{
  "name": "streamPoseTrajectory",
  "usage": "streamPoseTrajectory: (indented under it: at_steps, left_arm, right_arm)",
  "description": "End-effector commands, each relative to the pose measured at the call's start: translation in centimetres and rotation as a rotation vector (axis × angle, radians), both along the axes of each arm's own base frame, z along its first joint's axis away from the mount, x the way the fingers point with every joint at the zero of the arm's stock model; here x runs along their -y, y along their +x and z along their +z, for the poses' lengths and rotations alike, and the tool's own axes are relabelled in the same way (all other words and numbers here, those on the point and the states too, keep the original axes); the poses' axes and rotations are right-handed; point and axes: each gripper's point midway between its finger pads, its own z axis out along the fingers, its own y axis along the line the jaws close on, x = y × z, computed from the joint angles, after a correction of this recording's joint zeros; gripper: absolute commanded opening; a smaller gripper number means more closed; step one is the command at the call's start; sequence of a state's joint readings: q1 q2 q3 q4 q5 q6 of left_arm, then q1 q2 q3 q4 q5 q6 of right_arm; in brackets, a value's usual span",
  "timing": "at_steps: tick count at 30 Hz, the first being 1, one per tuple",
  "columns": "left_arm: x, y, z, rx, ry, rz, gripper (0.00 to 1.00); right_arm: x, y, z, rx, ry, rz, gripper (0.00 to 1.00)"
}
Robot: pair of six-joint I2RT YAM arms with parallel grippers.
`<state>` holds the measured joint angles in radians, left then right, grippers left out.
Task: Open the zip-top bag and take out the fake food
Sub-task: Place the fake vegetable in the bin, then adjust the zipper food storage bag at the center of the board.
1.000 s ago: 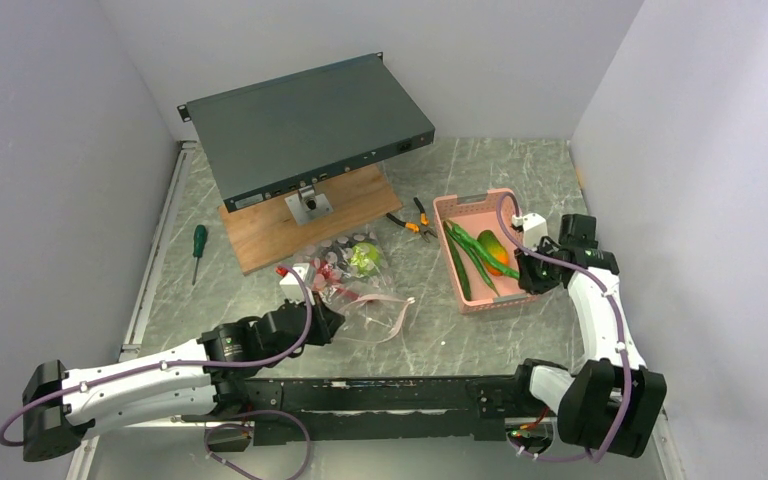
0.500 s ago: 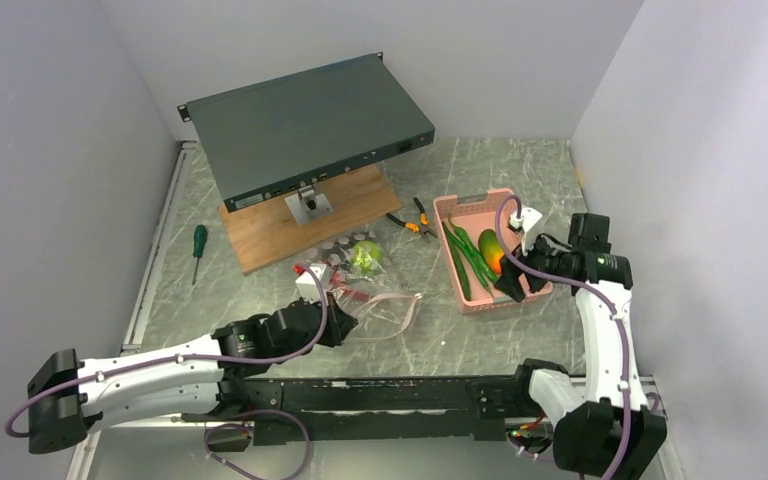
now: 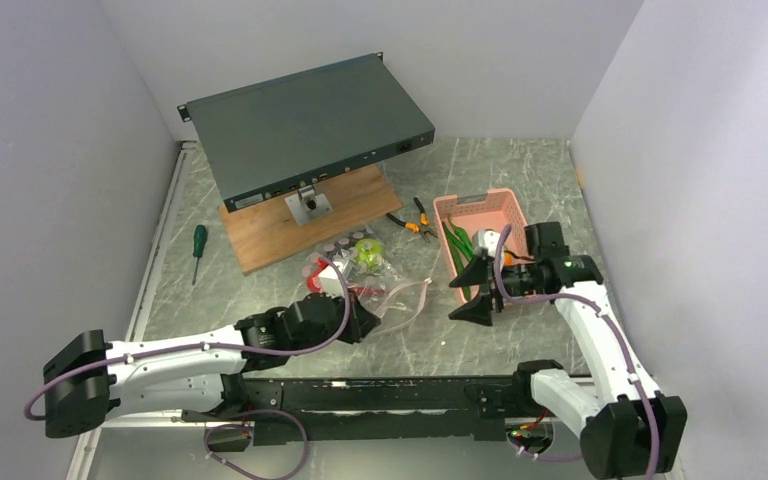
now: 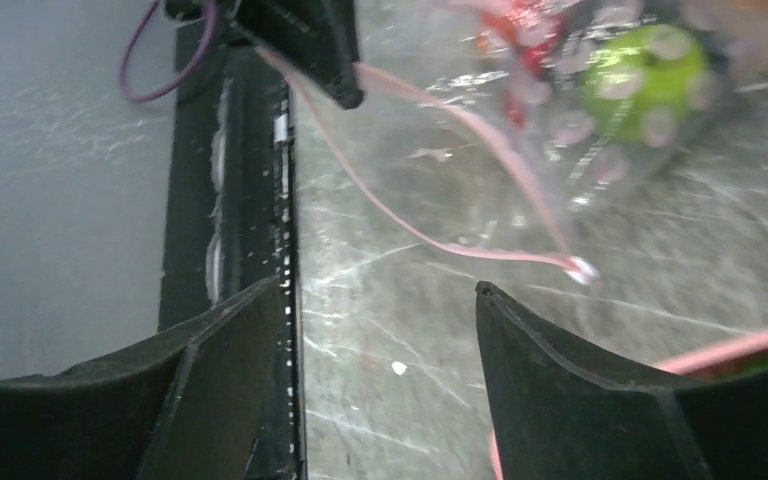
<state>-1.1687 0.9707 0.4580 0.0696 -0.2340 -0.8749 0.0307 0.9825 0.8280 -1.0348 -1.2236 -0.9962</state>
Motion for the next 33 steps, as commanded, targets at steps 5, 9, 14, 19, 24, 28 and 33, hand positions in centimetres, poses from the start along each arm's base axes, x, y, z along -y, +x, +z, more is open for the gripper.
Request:
streamPoseTrajectory:
  at_steps: [5, 9, 14, 19, 24, 28, 33]
  left_arm:
    - [3.5, 0.4, 5.9, 0.080, -0.150, -0.044, 0.00]
    - [4.5, 0.4, 6.7, 0.084, -0.156, -0.060, 0.00]
    - [5.4, 0.4, 7.2, 0.084, -0.151, -0.072, 0.00]
    - [6.2, 0.6, 8.0, 0.100, -0.161, -0.082, 0.00]
    - [7.1, 0.4, 8.7, 0.126, -0.162, -0.128, 0.00]
    - [5.8, 0.3, 8.0, 0.162, -0.084, -0.138, 0.01]
    - [-0.2, 0.6, 6.5, 0.208, 0.060, -0.053, 0.75]
  right_arm:
    - [-3.5, 1.0, -2.0, 0.015, -0.021, 0.029, 0.46]
    - [-4.6, 3.4, -1.7, 0.035, -0.035, -0.031, 0.34]
    - [-6.5, 4.6, -2.3, 0.020, -0.060, -0.027, 0.30]
    - [-7.7, 4.5, -5.9, 0.010, -0.156, -0.021, 0.29]
    - [-8.4, 6.3, -7.4, -0.003, -0.213, -0.086, 0.30]
    - [-8.7, 6.5, -8.6, -0.064, -0.230, -0.087, 0.34]
    - [-8.6, 6.5, -9.2, -0.054, -0.245, -0.073, 0.39]
